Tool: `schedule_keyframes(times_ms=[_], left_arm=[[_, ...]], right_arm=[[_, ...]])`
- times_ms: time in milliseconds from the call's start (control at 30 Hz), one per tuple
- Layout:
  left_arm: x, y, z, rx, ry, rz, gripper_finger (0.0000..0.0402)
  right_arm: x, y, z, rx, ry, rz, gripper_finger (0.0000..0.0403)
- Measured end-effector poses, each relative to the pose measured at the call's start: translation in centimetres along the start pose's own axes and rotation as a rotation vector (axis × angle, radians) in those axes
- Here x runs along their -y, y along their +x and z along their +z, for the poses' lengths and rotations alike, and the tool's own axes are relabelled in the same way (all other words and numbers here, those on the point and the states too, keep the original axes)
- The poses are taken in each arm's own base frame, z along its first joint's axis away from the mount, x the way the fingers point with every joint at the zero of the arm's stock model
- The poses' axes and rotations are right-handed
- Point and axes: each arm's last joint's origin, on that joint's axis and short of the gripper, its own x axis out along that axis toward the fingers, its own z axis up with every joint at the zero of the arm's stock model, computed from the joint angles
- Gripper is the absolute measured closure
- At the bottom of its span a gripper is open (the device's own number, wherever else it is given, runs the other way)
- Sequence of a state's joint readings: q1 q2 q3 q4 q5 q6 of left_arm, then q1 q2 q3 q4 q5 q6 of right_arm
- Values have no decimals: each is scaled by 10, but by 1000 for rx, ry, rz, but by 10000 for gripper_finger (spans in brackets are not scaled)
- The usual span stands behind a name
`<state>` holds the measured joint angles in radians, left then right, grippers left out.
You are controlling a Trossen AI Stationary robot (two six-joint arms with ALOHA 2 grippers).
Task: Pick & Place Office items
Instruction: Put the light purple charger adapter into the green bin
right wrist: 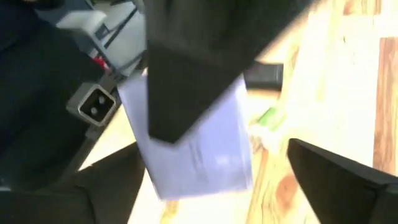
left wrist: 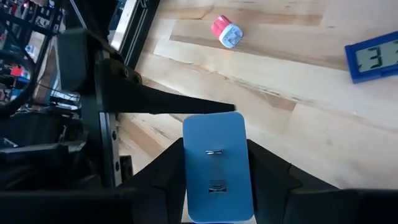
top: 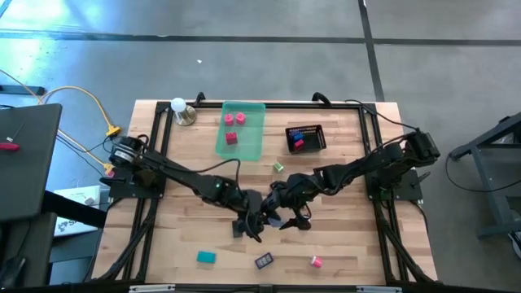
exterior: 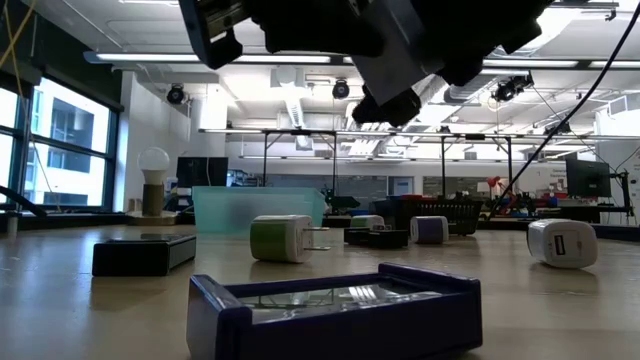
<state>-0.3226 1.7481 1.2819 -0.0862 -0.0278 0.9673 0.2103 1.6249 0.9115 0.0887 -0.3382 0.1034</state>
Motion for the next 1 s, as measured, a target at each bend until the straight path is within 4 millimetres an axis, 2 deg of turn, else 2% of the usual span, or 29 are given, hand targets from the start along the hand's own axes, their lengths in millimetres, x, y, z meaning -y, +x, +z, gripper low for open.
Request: schedule_keyframes(times_ms=[100, 267, 400, 533, 733, 900, 1000], left_arm=[[3, 0, 2, -4, -30, -16, 274], [11, -4, 8, -117, -72, 12, 274], [10, -23, 12, -203, -193, 53, 276], [-2, -53, 0, -269, -330, 32, 277], [-33, -101, -42, -388, -547, 96, 277], [-62, -123, -100, -368, -774, 77, 278], [-69, -130, -144, -396, -914, 71, 278]], right_arm=[[3, -4, -4, -52, 11, -16, 12], [7, -20, -7, -120, 99, -143, 33], [4, -29, -6, -128, 149, -228, 42], [-6, -30, -5, -108, 168, -290, 41], [-22, -24, -8, -109, 140, -341, 39], [-33, -21, -9, -98, 129, -360, 37], [-38, -20, -10, -99, 117, -360, 38]])
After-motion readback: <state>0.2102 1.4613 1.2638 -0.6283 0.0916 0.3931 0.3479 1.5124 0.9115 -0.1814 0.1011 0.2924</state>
